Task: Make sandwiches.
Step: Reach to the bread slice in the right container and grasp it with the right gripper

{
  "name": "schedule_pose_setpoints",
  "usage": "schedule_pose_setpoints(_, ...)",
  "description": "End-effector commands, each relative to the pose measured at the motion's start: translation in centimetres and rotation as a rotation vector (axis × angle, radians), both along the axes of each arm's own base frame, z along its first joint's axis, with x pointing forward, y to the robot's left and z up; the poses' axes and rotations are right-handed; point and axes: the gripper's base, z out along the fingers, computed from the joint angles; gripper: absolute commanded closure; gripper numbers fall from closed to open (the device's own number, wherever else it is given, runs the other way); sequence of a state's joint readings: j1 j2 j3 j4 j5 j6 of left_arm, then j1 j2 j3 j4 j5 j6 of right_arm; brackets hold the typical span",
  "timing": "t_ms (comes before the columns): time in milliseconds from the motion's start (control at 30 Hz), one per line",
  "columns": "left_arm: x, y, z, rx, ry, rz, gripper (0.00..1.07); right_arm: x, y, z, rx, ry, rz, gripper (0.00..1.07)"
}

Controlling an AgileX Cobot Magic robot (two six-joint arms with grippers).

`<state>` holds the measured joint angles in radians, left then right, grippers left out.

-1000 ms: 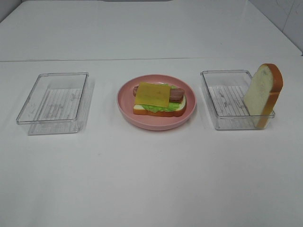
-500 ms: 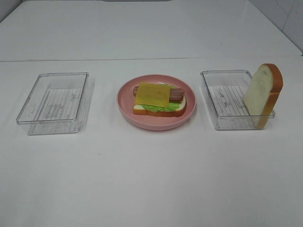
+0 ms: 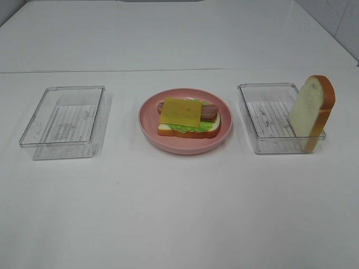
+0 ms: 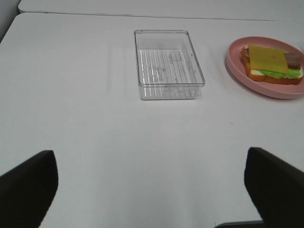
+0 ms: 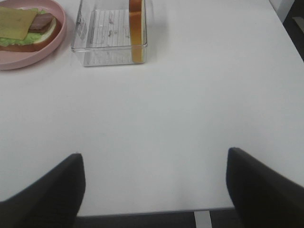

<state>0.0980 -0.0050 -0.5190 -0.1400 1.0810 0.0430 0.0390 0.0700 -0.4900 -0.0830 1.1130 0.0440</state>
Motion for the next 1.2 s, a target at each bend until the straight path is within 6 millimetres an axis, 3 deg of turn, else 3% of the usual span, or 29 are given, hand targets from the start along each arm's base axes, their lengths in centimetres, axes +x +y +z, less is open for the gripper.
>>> schedule_pose_setpoints(33,-0.3,-0.1,0.0,-0.004,-0.031,0.001,0.04,1.2,0.1,1.3,0.007,0.045,-0.002,0.27)
schedule_pose_setpoints(100,-0.3,-0.1,0.0,-0.004,-0.031,0.001,0.04,4.0,0.3,3.4,0.014,0.173,0.001,0.27)
schedule_pose_setpoints(133,-0.3,-0.1,0.0,-0.004,-0.031,0.001,0.04,4.0,0.3,3.4,0.014,0.173,0.001,0.27)
schedule_pose_setpoints(200,-0.3,-0.1,0.0,-0.004,-0.031,0.001,0.04,8.4,0.6,5.7,0.028,0.377,0.0,0.27)
schedule_pose_setpoints(233,-0.3,-0.1,0.0,-0.004,-0.031,0.001,0.04,8.4,0.6,5.7,0.028,0.377,0.0,0.27)
schedule_pose_setpoints(267,-0.3,-0.1,0.0,-0.004,-0.031,0.001,0.04,9.8,0.7,6.2,0.031,0.419,-0.002,0.27)
schedule_pose_setpoints(300,-0.3,-0.1,0.0,-0.004,-0.031,0.001,0.04,12.5,0.8,7.2,0.03,0.45,-0.002,0.26)
schedule_pose_setpoints(400,-0.3,-0.1,0.0,-0.004,-0.031,0.001,0.04,14.0,0.8,7.6,0.026,0.464,-0.001,0.23)
schedule_pose_setpoints(467,-0.3,-0.1,0.0,-0.004,-0.031,0.001,0.04,19.8,0.8,8.6,-0.001,0.495,-0.006,0.13)
schedule_pose_setpoints(500,-0.3,-0.1,0.0,-0.004,-0.031,0.001,0.04,19.8,0.8,8.6,-0.001,0.495,-0.006,0.13)
schedule_pose_setpoints(533,-0.3,-0.1,0.0,-0.004,-0.031,0.001,0.04,21.3,0.8,8.6,-0.009,0.51,-0.008,0.1)
schedule_pose_setpoints(567,-0.3,-0.1,0.0,-0.004,-0.031,0.001,0.04,23.8,0.9,8.4,-0.018,0.54,-0.003,0.1)
schedule_pose_setpoints(667,-0.3,-0.1,0.0,-0.004,-0.031,0.001,0.04,25.2,0.9,8.2,-0.021,0.555,0.0,0.1)
schedule_pose_setpoints(733,-0.3,-0.1,0.0,-0.004,-0.031,0.001,0.04,30.0,1.1,6.9,-0.024,0.61,0.004,0.1)
schedule_pose_setpoints(800,-0.3,-0.1,0.0,-0.004,-0.031,0.001,0.04,30.9,1.1,6.5,-0.024,0.624,0.003,0.1)
schedule_pose_setpoints(833,-0.3,-0.1,0.0,-0.004,-0.031,0.001,0.04,33.1,1.2,5.4,-0.025,0.651,0.003,0.1)
schedule_pose_setpoints(867,-0.3,-0.1,0.0,-0.004,-0.031,0.001,0.04,33.1,1.2,5.4,-0.025,0.651,0.003,0.1)
schedule_pose_setpoints(933,-0.3,-0.1,0.0,-0.004,-0.031,0.001,0.04,35.7,1.3,3.9,-0.027,0.685,0.002,0.1)
schedule_pose_setpoints(967,-0.3,-0.1,0.0,-0.004,-0.031,0.001,0.04,35.7,1.3,3.9,-0.027,0.685,0.002,0.1)
schedule_pose_setpoints(1033,-0.3,-0.1,0.0,-0.004,-0.031,0.001,0.04,37.8,1.4,2.3,-0.029,0.717,0.001,0.1)
schedule_pose_setpoints(1200,-0.3,-0.1,0.0,-0.004,-0.031,0.001,0.04,40.2,1.4,-0.2,-0.033,0.761,0.001,0.1)
